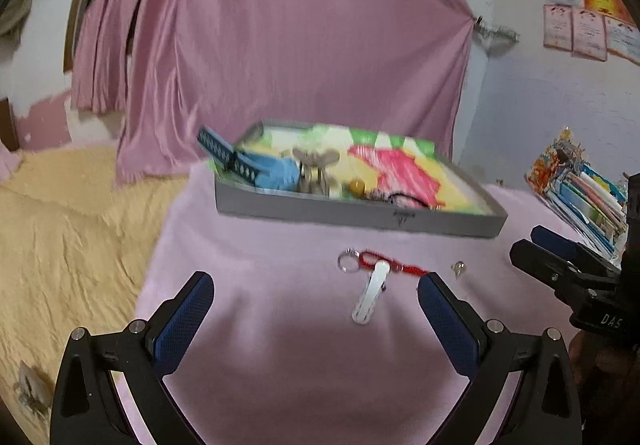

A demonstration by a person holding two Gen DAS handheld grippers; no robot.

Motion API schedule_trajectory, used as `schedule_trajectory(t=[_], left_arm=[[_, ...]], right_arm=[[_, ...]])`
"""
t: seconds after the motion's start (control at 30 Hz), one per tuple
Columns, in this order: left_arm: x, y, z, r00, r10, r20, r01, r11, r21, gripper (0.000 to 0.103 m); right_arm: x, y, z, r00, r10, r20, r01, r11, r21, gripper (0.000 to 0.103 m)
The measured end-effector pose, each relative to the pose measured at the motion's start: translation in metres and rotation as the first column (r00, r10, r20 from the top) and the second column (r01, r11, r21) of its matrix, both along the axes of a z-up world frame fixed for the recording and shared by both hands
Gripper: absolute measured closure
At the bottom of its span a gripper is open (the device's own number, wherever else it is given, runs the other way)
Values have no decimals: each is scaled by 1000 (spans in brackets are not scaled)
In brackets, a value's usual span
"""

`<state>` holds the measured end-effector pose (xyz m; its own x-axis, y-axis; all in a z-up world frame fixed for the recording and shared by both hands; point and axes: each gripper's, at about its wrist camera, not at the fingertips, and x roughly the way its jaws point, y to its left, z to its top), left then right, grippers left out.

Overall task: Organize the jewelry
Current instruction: 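Move both open tools back over the white clip and second earring, then grasp the white hair clip with the left tool while the right tool grasps the red earring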

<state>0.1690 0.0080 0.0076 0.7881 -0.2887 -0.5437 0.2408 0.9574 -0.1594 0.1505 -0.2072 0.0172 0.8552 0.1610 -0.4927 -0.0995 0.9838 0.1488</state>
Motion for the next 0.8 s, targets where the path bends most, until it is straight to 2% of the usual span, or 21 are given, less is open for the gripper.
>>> schedule_trajectory(t=[0.07, 0.23, 0.3, 0.33, 0.4, 0.47, 0.6, 0.67, 0.8], left_arm=[[6, 0, -3, 999, -4, -43, 3, 1000, -6, 1], [20, -5, -11, 991, -40, -131, 39, 999, -8, 1], [23, -10, -12, 988, -56, -147, 58, 998, 12, 3], [25, -14, -13, 986, -64, -155, 69, 997, 31, 7], [28, -19, -15, 982, -75, -172, 87, 994, 60, 15], [32, -25, -17, 977, -88, -194, 105, 991, 80, 24], [38, -33, -20, 968, -121, -220, 144, 985, 92, 39], [40, -39, -21, 960, -151, -236, 176, 980, 91, 49], [44, -47, -19, 954, -177, -242, 207, 973, 100, 61]], right_arm=[[6, -1, -3, 999, 4, -37, -4, 1000, 1, 12], [32, -4, -17, 981, 24, -195, -19, 999, 26, 13], [39, -1, -20, 973, 37, -227, -32, 999, 26, 17], [42, 0, -22, 970, 45, -241, -40, 999, 24, 21], [48, 4, -25, 963, 61, -264, -57, 998, 21, 36], [55, 7, -28, 954, 75, -291, -70, 997, 27, 45], [62, 11, -31, 943, 106, -315, -96, 994, 48, 52], [66, 13, -31, 939, 111, -325, -101, 994, 47, 54], [70, 17, -31, 937, 110, -331, -108, 994, 25, 69]])
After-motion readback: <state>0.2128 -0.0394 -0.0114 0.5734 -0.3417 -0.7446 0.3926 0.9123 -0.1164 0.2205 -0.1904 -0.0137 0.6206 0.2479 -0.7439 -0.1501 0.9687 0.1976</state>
